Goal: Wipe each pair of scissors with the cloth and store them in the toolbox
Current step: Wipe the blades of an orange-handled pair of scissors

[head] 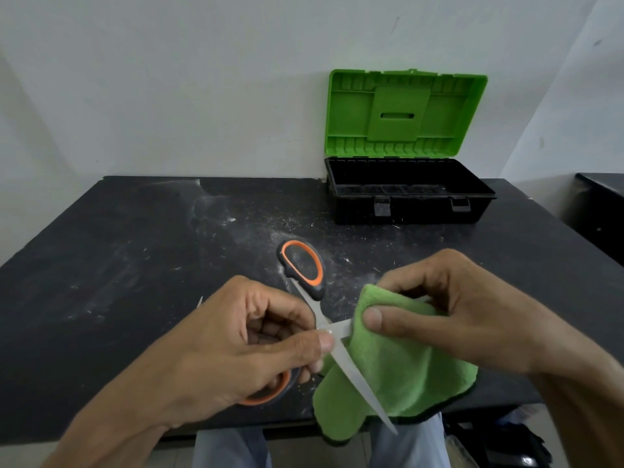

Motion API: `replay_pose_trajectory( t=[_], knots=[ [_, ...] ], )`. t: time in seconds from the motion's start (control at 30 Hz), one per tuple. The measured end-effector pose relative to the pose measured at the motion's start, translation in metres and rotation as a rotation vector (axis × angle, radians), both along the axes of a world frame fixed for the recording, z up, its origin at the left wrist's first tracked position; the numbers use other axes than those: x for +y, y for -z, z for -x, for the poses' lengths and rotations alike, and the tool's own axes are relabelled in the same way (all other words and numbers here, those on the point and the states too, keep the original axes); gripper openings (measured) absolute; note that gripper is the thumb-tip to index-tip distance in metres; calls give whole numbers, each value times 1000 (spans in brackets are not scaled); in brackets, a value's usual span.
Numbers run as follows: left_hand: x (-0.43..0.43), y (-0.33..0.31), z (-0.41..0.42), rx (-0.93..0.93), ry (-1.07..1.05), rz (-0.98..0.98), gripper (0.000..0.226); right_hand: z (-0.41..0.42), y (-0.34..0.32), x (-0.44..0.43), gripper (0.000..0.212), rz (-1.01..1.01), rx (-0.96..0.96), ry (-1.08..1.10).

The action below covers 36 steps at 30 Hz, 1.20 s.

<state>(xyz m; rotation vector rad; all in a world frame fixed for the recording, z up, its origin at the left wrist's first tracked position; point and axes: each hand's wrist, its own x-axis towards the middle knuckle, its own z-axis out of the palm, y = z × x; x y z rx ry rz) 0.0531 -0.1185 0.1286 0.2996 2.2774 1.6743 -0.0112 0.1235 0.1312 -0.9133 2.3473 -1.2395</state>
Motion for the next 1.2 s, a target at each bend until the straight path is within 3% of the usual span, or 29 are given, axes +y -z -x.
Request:
replay_pose_trajectory(
  t=[0.33, 0.6, 0.87, 0.97, 1.2],
  knots=[
    [-10, 0, -4, -21, 23, -13, 29, 5, -10, 8, 14, 15, -62, -40],
    [0, -1, 1, -38, 27, -39, 31, -7, 1, -10, 34, 15, -9, -31],
    [-10, 2, -1, -47, 5, -81, 28, 0, -10, 13, 25, -27, 14, 38],
    [-9, 4, 3, -26, 0, -59, 36, -2, -8, 6, 28, -27, 55, 57],
    [-9, 6, 2, -73, 48, -96, 29, -6, -1, -6, 39, 23, -20, -55]
  ],
)
